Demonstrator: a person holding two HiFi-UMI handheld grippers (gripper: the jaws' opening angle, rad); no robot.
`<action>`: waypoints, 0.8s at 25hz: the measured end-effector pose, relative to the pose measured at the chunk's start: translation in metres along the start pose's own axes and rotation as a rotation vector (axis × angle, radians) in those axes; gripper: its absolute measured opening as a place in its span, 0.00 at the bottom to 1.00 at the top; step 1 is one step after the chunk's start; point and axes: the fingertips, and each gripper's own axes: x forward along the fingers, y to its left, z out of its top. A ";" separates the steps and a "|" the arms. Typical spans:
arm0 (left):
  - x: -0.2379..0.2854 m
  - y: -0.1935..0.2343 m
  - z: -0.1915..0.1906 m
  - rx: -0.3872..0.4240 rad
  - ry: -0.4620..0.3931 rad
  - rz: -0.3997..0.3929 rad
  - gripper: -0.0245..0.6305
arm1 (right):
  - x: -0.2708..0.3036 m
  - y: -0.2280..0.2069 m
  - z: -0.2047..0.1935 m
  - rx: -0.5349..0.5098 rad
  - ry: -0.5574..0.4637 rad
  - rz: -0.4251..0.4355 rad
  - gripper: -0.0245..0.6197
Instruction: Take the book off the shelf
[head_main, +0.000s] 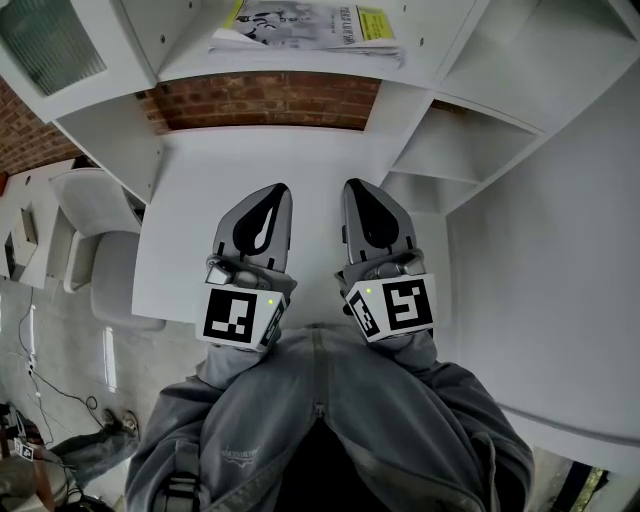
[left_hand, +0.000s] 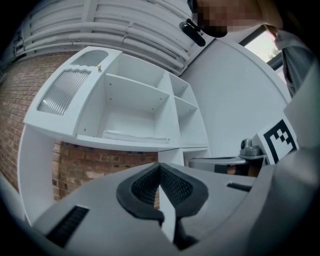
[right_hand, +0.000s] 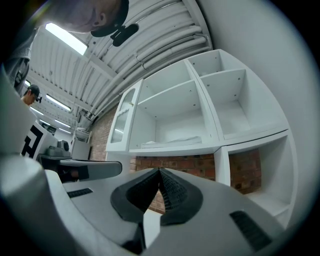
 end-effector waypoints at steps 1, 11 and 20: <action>0.001 0.000 0.000 0.000 0.000 -0.002 0.05 | 0.000 0.000 -0.001 -0.002 0.003 -0.001 0.08; 0.011 0.014 0.012 0.012 -0.001 -0.036 0.05 | 0.014 -0.001 0.011 -0.013 -0.009 -0.046 0.08; 0.023 0.025 0.021 0.032 -0.020 -0.059 0.05 | 0.025 0.001 0.018 -0.030 -0.025 -0.066 0.08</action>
